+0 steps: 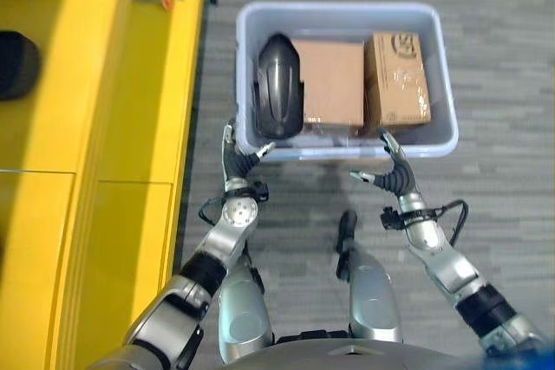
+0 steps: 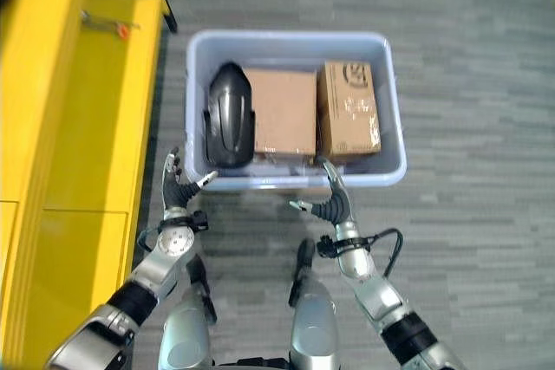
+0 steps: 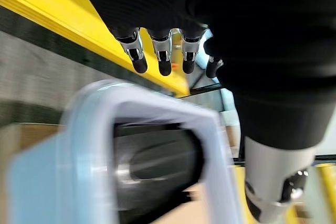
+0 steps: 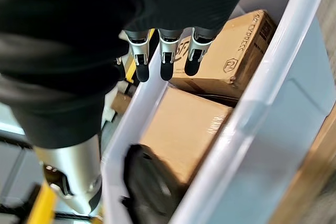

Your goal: Move parts from the plastic box to the shelf.

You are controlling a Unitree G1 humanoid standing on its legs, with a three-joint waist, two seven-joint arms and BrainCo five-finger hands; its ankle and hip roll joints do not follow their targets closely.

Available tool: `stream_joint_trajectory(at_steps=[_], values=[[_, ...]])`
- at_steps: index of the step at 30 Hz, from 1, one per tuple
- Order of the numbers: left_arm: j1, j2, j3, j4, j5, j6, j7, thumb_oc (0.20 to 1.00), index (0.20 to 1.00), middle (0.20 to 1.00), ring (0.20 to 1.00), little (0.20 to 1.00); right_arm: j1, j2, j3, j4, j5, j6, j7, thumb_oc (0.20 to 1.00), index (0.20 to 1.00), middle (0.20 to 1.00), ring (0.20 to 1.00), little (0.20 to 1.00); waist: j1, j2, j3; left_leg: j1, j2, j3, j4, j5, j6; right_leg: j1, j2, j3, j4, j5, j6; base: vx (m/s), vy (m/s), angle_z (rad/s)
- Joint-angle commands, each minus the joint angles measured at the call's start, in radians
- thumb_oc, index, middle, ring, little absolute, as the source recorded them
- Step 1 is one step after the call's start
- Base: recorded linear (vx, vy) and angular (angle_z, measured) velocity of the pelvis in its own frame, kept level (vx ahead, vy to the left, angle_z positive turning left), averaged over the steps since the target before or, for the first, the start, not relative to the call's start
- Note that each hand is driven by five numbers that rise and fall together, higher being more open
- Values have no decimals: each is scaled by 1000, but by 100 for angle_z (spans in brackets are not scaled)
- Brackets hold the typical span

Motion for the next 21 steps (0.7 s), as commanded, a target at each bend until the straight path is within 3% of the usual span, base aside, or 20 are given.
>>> stream_joint_trajectory(at_steps=[1,6,15,18,21], values=[[-34,-21,9,-1,143,-77,69,1000,1000,1000,1000,1000,14,-20,-6,-53,-8,-16,-28,1000,1000,1000,1000,1000,-18,-20,-41,-98,29,-21,28,55,-4,-12,9,64,69,-77,11,-67,14,-7],[-118,-16,9,27,213,-69,110,1000,1000,1000,1000,1000,-10,-30,-8,-41,-30,-10,-19,1000,1000,1000,1000,1000,-44,-26,1,-152,30,-15,58,49,-8,-81,8,80,99,-72,16,-45,15,-9],[-245,0,0,86,329,-50,157,1000,1000,1000,1000,1000,-36,-36,-7,-42,8,16,2,1000,1000,1000,1000,1000,-98,-37,3,-218,33,18,86,39,-13,-183,12,115,109,-54,18,-16,18,-7],[-268,9,-15,95,421,-3,157,1000,1000,1000,1000,1000,-41,-38,-9,-40,5,15,17,1000,1000,1000,1000,1000,-110,-37,3,-228,33,27,91,38,-13,-201,11,123,112,-47,21,-7,36,-8],[-332,33,-49,115,531,71,245,1000,1000,1000,1000,1000,-52,-44,-6,-43,15,23,36,1000,1000,1000,1000,1000,-127,-42,3,-236,33,38,94,35,-11,-221,13,135,121,-47,21,4,25,-9]])
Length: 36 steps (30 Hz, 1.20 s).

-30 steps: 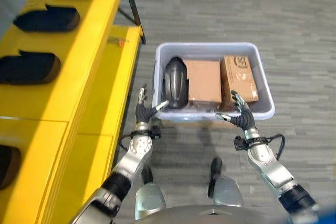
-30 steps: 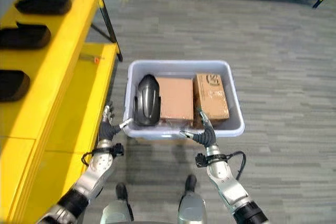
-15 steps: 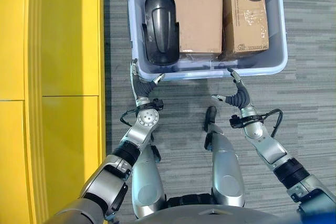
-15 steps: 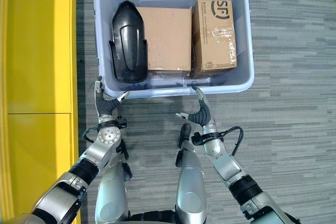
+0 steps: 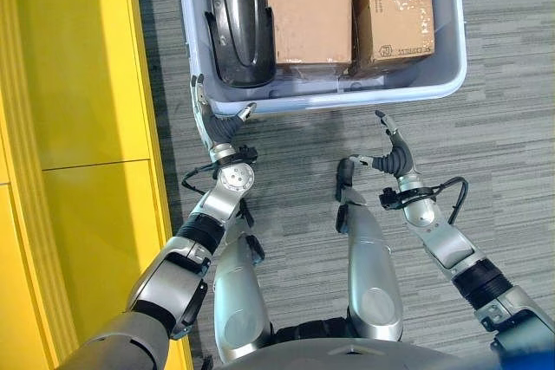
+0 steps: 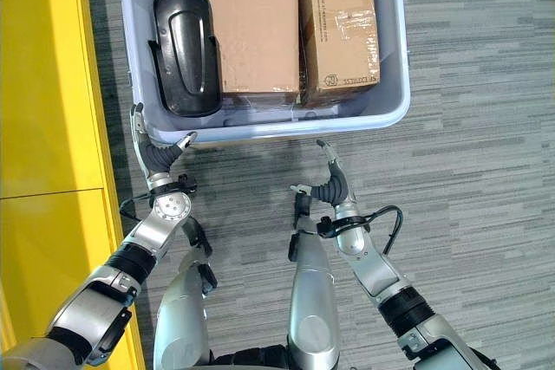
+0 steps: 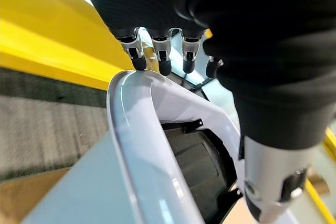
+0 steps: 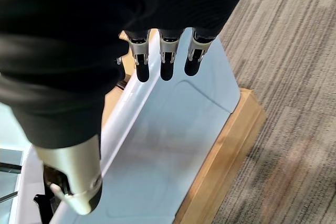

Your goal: Move parts from the plastic box to the shelf.

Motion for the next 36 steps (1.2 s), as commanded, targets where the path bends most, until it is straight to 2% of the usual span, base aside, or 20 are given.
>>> stream_joint_trajectory(at_steps=[1,3,4,7,8,9,14,16,21,26,30,32,36], values=[[-202,3,-102,35,222,-3,65,1000,1000,1000,1000,1000,-19,-37,6,-70,28,-15,16,1000,1000,1000,1000,1000,-60,-40,-24,-104,50,-28,79,25,-25,13,31,48,21,-30,16,0,0,0],[-230,14,-106,43,241,-5,110,1000,1000,1000,1000,1000,-19,-39,10,-64,45,-20,15,1000,1000,1000,1000,1000,-66,-42,-24,-106,50,-23,82,23,-26,8,31,50,22,-30,14,0,0,0],[-243,22,-106,41,258,-7,178,1000,1000,1000,1000,1000,-14,-37,11,-60,51,-25,15,1000,1000,1000,1000,1000,-69,-42,-24,-104,49,-21,83,22,-26,9,31,51,21,-30,13,16,-7,-3],[-236,26,-83,7,290,-89,323,1000,1000,1000,1000,1000,10,-34,14,-60,32,-46,6,1000,1000,1000,1000,1000,-67,-38,-24,-104,47,-25,89,13,-24,10,30,53,26,-36,11,11,-10,-1],[-235,26,-82,5,300,-95,333,1000,1000,1000,1000,1000,11,-34,14,-60,31,-46,5,1000,1000,1000,1000,1000,-67,-38,-24,-103,47,-25,89,13,-24,10,30,52,26,-36,11,35,-58,-5],[-214,21,-72,-62,370,-125,392,1000,1000,1000,1000,1000,29,-28,18,-67,27,-51,-12,1000,1000,1000,1000,1000,-58,-37,-24,-106,45,-32,90,10,-23,11,26,47,24,-36,13,28,-65,-7],[-177,-8,-80,-208,495,-121,457,1000,1000,1000,1000,1000,41,-9,32,-63,27,-59,-53,1000,1000,1000,1000,1000,-38,-36,-24,-112,39,-53,90,0,-24,17,24,37,19,-40,17,30,-76,-2],[-185,-17,-96,-249,517,-98,446,1000,1000,1000,1000,1000,37,-3,37,-69,28,-55,-67,1000,1000,1000,1000,1000,-35,-39,-24,-114,38,-57,92,-4,-25,18,24,34,17,-41,19,23,-65,6],[-182,-33,-120,-302,474,-89,386,1000,1000,1000,1000,1000,35,7,36,-76,35,-34,-81,1000,1000,1000,1000,1000,-32,-42,-24,-119,36,-64,101,-11,-27,21,25,34,14,-41,21,24,-45,5],[-133,-38,-130,-351,435,-29,367,1000,1000,1000,1000,1000,50,7,31,-73,42,-36,-85,1000,1000,1000,1000,1000,-26,-42,-24,-117,37,-68,102,-12,-27,27,27,33,6,-38,23,13,-12,1],[-157,-28,-131,-283,418,18,388,1000,1000,1000,1000,1000,40,4,30,-57,48,-48,-83,1000,1000,1000,1000,1000,-35,-47,-24,-125,42,-59,112,-12,-28,15,28,41,16,-40,22,0,0,0],[-211,-16,-127,-194,381,19,395,1000,1000,1000,1000,1000,26,1,29,-48,56,-46,-71,1000,1000,1000,1000,1000,-47,-51,-24,-132,46,-51,124,-13,-28,5,31,50,26,-40,18,0,0,0],[-287,9,-120,-85,313,7,327,1000,1000,1000,1000,1000,14,-7,31,-31,62,-45,-49,1000,1000,1000,1000,1000,-62,-52,-24,-137,53,-40,139,-12,-29,-3,34,58,34,-40,14,6,8,0]])
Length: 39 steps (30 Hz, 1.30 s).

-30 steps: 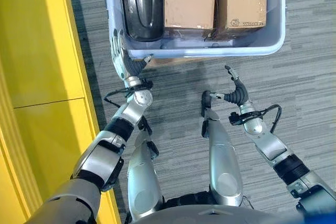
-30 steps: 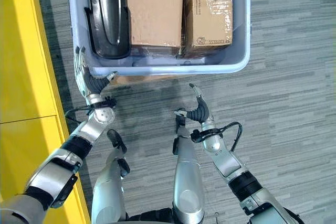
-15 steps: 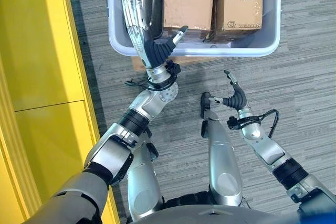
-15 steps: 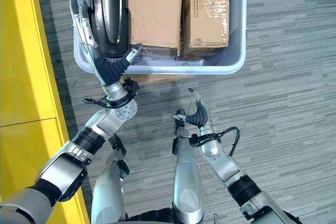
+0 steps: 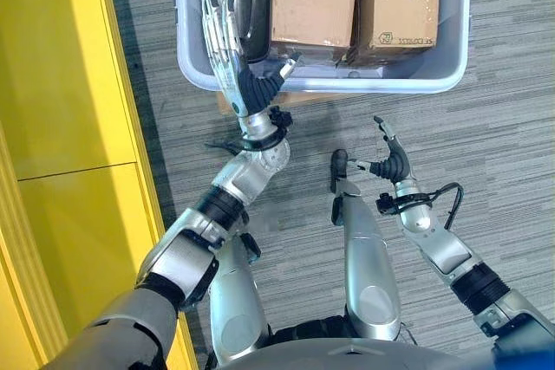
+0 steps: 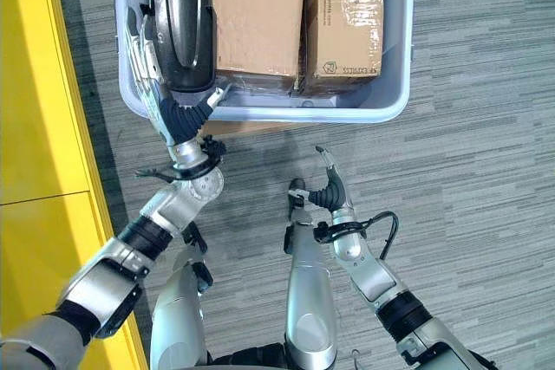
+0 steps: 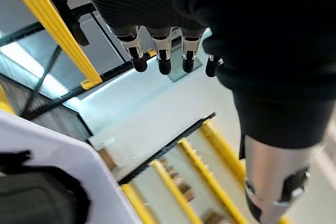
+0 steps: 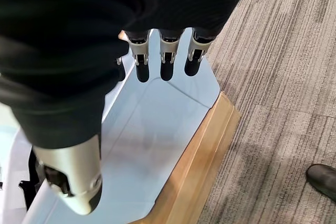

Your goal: Move parts from the plastic box to the shelf.

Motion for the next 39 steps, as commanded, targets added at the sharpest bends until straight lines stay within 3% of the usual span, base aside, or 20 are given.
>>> stream_joint_trajectory(at_steps=[1,4,5,13,16,17,20,25,35,39], values=[[-70,31,-7,30,-49,-20,-38,1000,1000,1000,1000,1000,5,-12,-14,-29,20,-40,11,1000,1000,1000,1000,1000,-15,-43,-28,-108,52,-11,123,-17,-25,31,33,50,-6,-35,28,22,33,-1],[-119,38,-4,109,-121,-42,-113,1000,1000,1000,1000,1000,-8,-18,-10,-22,25,-38,18,1000,1000,1000,1000,1000,-27,-46,-28,-119,57,-3,140,-20,-24,15,37,59,7,-35,24,38,37,-3],[-124,34,-2,124,-126,-40,-117,1000,1000,1000,1000,1000,-6,-18,-8,-18,26,-38,20,1000,1000,1000,1000,1000,-31,-47,-28,-105,57,-8,147,-42,-34,30,36,60,12,-56,29,73,36,-12],[-224,85,12,266,-198,-5,-182,1000,1000,1000,1000,1000,-30,-31,10,-1,36,-29,20,1000,1000,1000,1000,1000,-60,-52,-28,-138,67,8,183,-53,-33,-11,52,79,34,-62,15,15,30,-10],[-251,91,17,299,-307,-6,-203,1000,1000,1000,1000,1000,-36,-33,17,5,36,-36,19,1000,1000,1000,1000,1000,-67,-53,-28,-148,66,11,190,-56,-33,-23,57,83,37,-63,10,2,15,-10],[-264,84,36,327,-413,37,-237,1000,1000,1000,1000,1000,-45,-32,23,14,43,-38,15,1000,1000,1000,1000,1000,-69,-53,-28,-158,63,8,198,-58,-32,-31,60,85,42,-66,8,3,0,-8],[-279,73,43,368,-490,71,-252,1000,1000,1000,1000,1000,-64,-19,27,25,48,-29,12,1000,1000,1000,1000,1000,-71,-58,-28,-168,63,6,203,-57,-34,-40,64,83,44,-63,6,-3,-14,-6],[-294,50,111,454,-665,61,-220,1000,1000,1000,1000,1000,-94,5,39,29,66,2,-16,1000,1000,1000,1000,1000,-73,-72,-28,-205,60,-3,228,-65,-36,-66,72,84,53,-70,-1,-3,-28,-1],[-293,49,170,507,-737,63,-178,1000,1000,1000,1000,1000,-104,15,30,11,83,30,-22,1000,1000,1000,1000,1000,-76,-101,-28,-256,66,-10,274,-80,-40,-106,86,83,71,-75,-9,-1,-16,-2],[-287,41,161,518,-723,74,-257,1000,1000,1000,1000,1000,-116,16,37,9,89,43,-16,1000,1000,1000,1000,1000,-75,-106,-28,-265,70,-9,285,-83,-41,-114,90,83,81,-77,-11,2,-10,-4]])
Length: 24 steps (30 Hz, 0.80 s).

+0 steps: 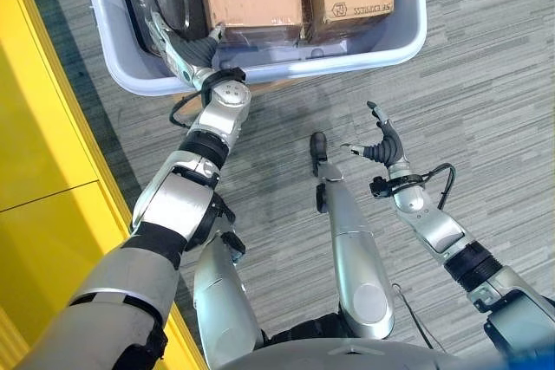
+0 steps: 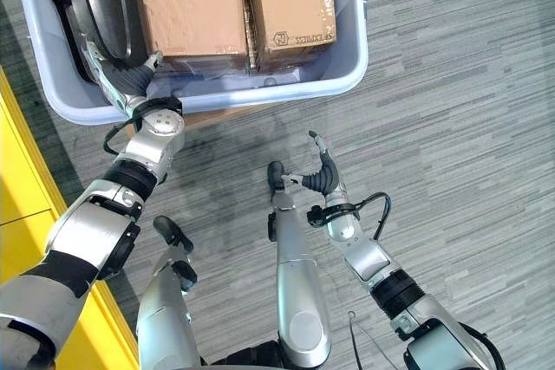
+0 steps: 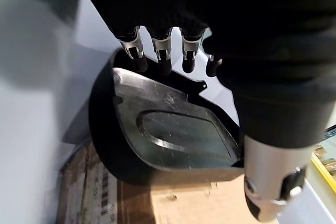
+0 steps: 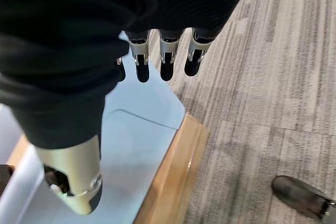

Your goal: Move parts from the plastic box to the shelf.

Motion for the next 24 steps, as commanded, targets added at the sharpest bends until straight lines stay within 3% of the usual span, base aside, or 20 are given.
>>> stream_joint_trajectory(at_steps=[1,10,17,24], values=[[20,7,20,45,4,3,-56,1000,1000,1000,1000,1000,-1,16,-6,-34,26,-3,-5,1000,1000,1000,1000,1000,3,-66,-24,-136,18,-55,170,-38,-18,43,43,21,29,-78,15,7,-9,-6],[12,-10,-151,-30,358,17,-143,1000,1000,1000,1000,1000,-4,-8,-7,-77,33,25,35,1000,1000,1000,1000,1000,-17,-60,-24,-136,22,-33,189,-47,-8,35,48,33,42,-75,8,2,32,-5],[22,-37,-278,-84,566,30,-245,1000,1000,1000,1000,1000,13,-35,-2,-65,11,-20,55,1000,1000,1000,1000,1000,-38,-46,-24,-108,23,-9,166,-43,-5,43,48,41,36,-68,8,-9,63,-3],[46,-47,-358,-116,653,31,-269,1000,1000,1000,1000,1000,53,-55,0,-44,-5,-82,67,1000,1000,1000,1000,1000,-50,-40,-24,-84,20,1,142,-37,-4,54,44,45,25,-61,10,-10,20,-3]])
